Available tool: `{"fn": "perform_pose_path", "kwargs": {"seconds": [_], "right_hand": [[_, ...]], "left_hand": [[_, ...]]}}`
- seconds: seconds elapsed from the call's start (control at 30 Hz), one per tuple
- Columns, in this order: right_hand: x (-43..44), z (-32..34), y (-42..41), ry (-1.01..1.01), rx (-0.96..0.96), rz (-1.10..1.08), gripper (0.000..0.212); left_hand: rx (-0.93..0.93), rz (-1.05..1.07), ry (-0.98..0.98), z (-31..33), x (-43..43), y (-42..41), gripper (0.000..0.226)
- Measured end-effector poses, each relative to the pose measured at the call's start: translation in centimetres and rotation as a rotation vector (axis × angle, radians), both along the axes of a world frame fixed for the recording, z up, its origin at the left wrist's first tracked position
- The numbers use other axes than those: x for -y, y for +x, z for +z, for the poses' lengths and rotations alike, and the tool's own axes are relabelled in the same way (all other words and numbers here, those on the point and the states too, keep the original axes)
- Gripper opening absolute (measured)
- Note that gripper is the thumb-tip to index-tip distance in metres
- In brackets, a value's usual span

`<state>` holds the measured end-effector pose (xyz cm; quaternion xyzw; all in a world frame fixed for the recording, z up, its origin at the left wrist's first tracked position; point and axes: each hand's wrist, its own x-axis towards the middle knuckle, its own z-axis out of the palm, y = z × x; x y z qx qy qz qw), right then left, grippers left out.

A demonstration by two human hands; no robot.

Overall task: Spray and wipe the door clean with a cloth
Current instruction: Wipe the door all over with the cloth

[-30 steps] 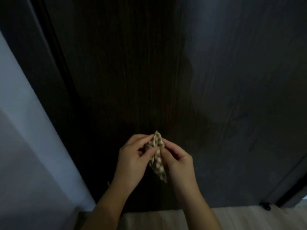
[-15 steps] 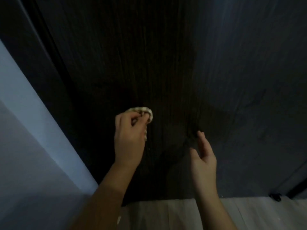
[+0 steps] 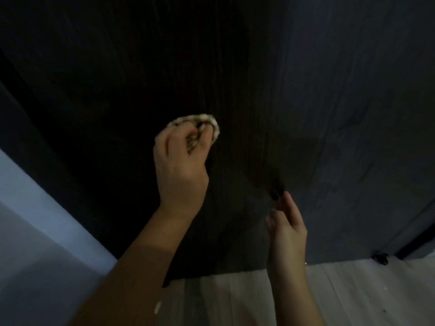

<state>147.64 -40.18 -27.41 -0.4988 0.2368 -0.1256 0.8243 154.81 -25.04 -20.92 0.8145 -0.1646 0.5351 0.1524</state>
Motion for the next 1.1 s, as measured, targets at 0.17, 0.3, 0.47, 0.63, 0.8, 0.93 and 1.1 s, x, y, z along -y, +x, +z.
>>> {"fn": "perform_pose_path", "kwargs": {"seconds": [0.17,0.3,0.47,0.63,0.8,0.93,1.1], "right_hand": [[0.3,0.3,0.0,0.078,0.017,-0.009,0.049],[0.8,0.0,0.0,0.112,0.023,-0.082,0.041],[1.2,0.0,0.1,0.158,0.023,-0.126,0.034],[2.6,-1.0,-0.5,0.207,-0.005,-0.158,0.027],[3.4,-2.1,-0.3,0.303,-0.065,-0.151,0.026],[3.6,-4.3,-0.3,0.278,-0.162,-0.092,0.019],[2.2,-5.9,-0.7,0.39,-0.192,0.249,0.02]], "left_hand": [[-0.183,-0.203,0.563,-7.6,0.9,-1.3,0.033],[-0.114,-0.136,0.526,-4.4,2.0,-0.4,0.039],[-0.067,-0.235,0.617,-6.6,3.5,0.5,0.034],[-0.14,-0.181,0.908,-7.8,2.2,-0.4,0.043],[-0.072,-0.18,0.741,-6.4,3.2,0.5,0.039],[-0.214,-0.272,0.829,-9.9,3.1,-1.0,0.039],[-0.776,-0.405,-0.271,-10.9,5.5,-5.3,0.038]]}}
